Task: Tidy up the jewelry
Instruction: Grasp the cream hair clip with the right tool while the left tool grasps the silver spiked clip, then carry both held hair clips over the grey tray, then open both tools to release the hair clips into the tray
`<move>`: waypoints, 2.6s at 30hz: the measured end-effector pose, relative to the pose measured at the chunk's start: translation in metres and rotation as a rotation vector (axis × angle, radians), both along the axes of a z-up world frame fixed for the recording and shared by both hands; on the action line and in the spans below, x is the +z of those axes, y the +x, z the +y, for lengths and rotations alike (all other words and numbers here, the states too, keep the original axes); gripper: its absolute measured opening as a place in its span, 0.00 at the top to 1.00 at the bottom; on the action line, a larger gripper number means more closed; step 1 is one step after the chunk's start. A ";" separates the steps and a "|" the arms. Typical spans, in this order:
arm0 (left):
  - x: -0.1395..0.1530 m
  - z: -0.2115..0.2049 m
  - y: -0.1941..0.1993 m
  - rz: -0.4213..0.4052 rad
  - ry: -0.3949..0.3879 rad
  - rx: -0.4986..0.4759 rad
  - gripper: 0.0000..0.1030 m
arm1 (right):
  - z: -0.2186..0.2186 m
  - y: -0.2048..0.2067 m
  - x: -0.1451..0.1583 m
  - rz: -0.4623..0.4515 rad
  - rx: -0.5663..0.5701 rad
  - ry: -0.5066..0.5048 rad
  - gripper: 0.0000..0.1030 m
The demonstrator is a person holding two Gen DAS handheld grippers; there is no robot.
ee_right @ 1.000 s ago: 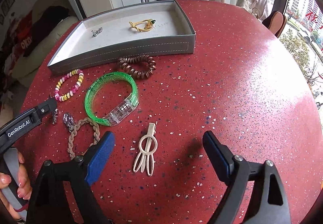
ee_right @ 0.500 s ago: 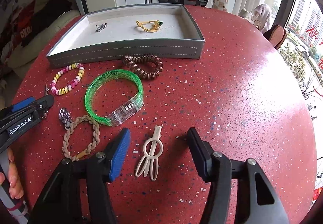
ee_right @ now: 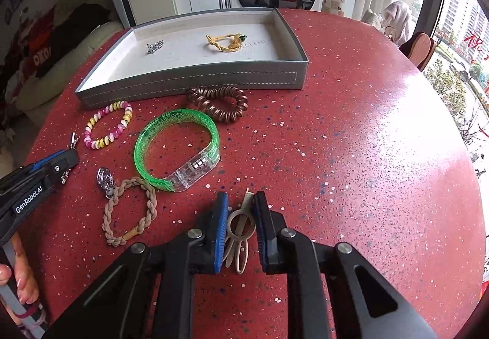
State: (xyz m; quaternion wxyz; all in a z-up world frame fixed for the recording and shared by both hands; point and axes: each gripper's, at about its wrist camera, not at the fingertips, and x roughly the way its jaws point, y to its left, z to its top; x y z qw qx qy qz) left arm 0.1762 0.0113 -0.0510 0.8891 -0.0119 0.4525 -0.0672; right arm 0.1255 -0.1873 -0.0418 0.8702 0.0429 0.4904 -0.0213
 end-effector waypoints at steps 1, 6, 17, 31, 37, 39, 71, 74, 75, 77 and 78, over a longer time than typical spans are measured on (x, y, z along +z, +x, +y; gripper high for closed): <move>0.001 0.000 -0.001 -0.002 -0.005 -0.006 0.67 | -0.002 0.000 0.000 -0.002 -0.002 0.013 0.81; 0.010 0.000 -0.006 -0.020 -0.017 -0.030 0.67 | -0.012 -0.002 0.005 -0.020 -0.007 0.080 0.81; 0.035 0.002 -0.007 -0.066 -0.038 -0.056 0.67 | -0.022 0.000 0.023 -0.060 -0.010 0.152 0.81; 0.064 -0.003 0.022 -0.122 -0.051 -0.087 0.67 | -0.023 0.034 0.060 -0.120 0.024 0.180 0.81; 0.074 -0.011 0.055 -0.130 -0.061 -0.100 0.67 | -0.027 0.072 0.077 -0.143 0.038 0.178 0.81; 0.076 -0.016 0.068 -0.128 -0.058 -0.103 0.67 | -0.028 0.087 0.079 -0.145 0.041 0.176 0.81; -0.002 -0.064 0.161 0.002 0.111 -0.106 0.66 | -0.043 0.188 0.005 -0.012 0.019 0.105 0.81; -0.001 -0.063 0.161 -0.001 0.123 -0.109 0.66 | -0.037 0.186 0.004 -0.021 0.029 0.068 0.81; -0.001 -0.064 0.161 -0.002 0.129 -0.109 0.65 | -0.035 0.185 0.004 -0.023 0.032 0.057 0.81; 0.000 -0.065 0.161 -0.010 0.157 -0.093 0.47 | -0.032 0.185 0.004 -0.022 0.040 0.041 0.79; 0.001 -0.064 0.161 -0.013 0.161 -0.085 0.35 | -0.030 0.185 0.005 -0.019 0.045 0.041 0.77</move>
